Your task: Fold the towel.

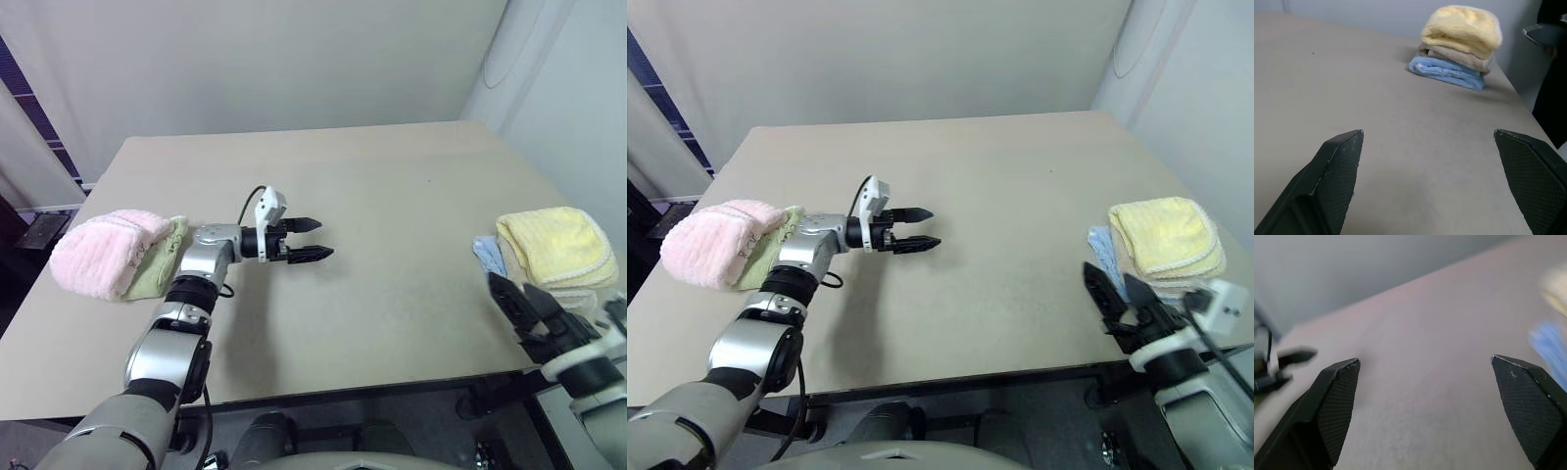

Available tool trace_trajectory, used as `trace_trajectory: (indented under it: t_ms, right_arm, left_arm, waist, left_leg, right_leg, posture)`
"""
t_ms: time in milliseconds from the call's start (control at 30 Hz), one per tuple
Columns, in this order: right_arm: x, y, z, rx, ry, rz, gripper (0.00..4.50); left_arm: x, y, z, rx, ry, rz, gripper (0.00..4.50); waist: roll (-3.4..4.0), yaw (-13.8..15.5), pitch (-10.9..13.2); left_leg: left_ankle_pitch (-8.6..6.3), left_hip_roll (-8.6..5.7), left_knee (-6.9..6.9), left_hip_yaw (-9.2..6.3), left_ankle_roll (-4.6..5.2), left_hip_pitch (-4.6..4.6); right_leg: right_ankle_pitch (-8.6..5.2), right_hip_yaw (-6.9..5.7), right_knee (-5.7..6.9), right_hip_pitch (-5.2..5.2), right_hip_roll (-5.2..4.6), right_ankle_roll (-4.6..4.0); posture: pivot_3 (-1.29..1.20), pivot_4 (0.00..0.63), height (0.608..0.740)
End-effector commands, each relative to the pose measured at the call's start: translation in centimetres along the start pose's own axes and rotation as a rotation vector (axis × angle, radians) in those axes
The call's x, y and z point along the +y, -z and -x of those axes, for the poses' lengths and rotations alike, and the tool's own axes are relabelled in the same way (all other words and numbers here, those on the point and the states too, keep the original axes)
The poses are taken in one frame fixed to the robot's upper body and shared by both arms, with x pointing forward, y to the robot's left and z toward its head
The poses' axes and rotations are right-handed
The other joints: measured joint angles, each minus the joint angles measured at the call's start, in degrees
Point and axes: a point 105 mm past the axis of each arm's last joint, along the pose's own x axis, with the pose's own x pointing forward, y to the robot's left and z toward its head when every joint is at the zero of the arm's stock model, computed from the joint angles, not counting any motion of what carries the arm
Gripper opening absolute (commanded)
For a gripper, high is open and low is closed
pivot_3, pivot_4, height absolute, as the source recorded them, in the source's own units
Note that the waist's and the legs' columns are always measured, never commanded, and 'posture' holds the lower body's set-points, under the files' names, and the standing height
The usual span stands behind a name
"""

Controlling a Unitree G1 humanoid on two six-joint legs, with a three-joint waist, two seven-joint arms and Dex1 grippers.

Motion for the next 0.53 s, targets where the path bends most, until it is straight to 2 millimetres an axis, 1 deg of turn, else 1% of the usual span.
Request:
trace_trajectory:
  t_ms: [33, 133, 233, 300, 400, 533]
  right_arm:
    - [1.3, -0.6, -1.5, 0.032, -0.143, 0.23, 4.49]
    - [1.5, -0.5, -2.8, 0.043, -0.223, 0.329, 4.49]
    - [2.0, 0.1, -3.6, 0.061, -0.319, 0.391, 4.49]
    - [2.4, 0.3, -3.9, 0.055, -0.38, 0.397, 4.49]
    - [3.2, 0.9, -4.0, 0.074, -0.483, 0.4, 4.49]
    - [3.1, 1.1, -4.5, 0.094, -0.552, 0.405, 4.49]
  left_arm:
    - [-1.1, -1.9, 2.0, -0.001, 0.04, -0.056, 4.5]
    - [-1.8, -1.6, 3.8, 0.047, 0.027, -0.055, 4.5]
    - [-2.9, -1.3, 5.4, 0.056, 0.007, -0.062, 4.5]
    - [-3.8, -0.9, 6.3, 0.076, -0.006, -0.058, 4.5]
    - [-5.6, -0.1, 7.5, 0.121, -0.006, -0.028, 4.5]
    - [-7.4, 0.6, 8.2, 0.155, -0.027, -0.016, 4.5]
  waist:
    - [-0.05, -0.04, 0.02]
    - [-0.1, 0.07, 0.03]
    - [-0.06, 0.22, 0.01]
    - [-0.07, 0.25, 0.02]
    - [-0.07, 0.12, 0.02]
    - [-0.06, 0.04, 0.03]
  left_leg:
    - [0.03, 0.0, 0.01, 0.01, 0.04, -0.05]
    - [0.09, 0.0, 0.0, 0.01, 0.14, -0.09]
    - [0.08, 0.0, 0.0, 0.01, 0.13, -0.08]
    - [0.08, 0.0, 0.0, 0.01, 0.13, -0.08]
    - [0.0, 0.0, 0.0, 0.01, 0.0, -0.08]
    - [-0.02, -0.01, -0.01, 0.01, -0.03, 0.0]
  right_leg:
    - [0.0, 0.01, -0.01, -0.01, 0.0, 0.0]
    - [0.0, 0.01, -0.06, -0.01, 0.01, 0.01]
    - [-0.01, 0.01, -0.1, 0.0, -0.01, 0.01]
    - [-0.01, 0.01, -0.09, 0.0, -0.03, 0.01]
    - [0.0, 0.01, -0.07, 0.0, -0.04, 0.0]
    - [0.0, 0.02, -0.08, -0.01, -0.07, -0.01]
  posture:
    - [0.0, 0.0, 0.731]
    - [0.0, 0.0, 0.731]
    - [0.0, 0.0, 0.731]
    - [0.0, 0.0, 0.731]
    - [0.0, 0.0, 0.731]
    - [0.0, 0.0, 0.731]
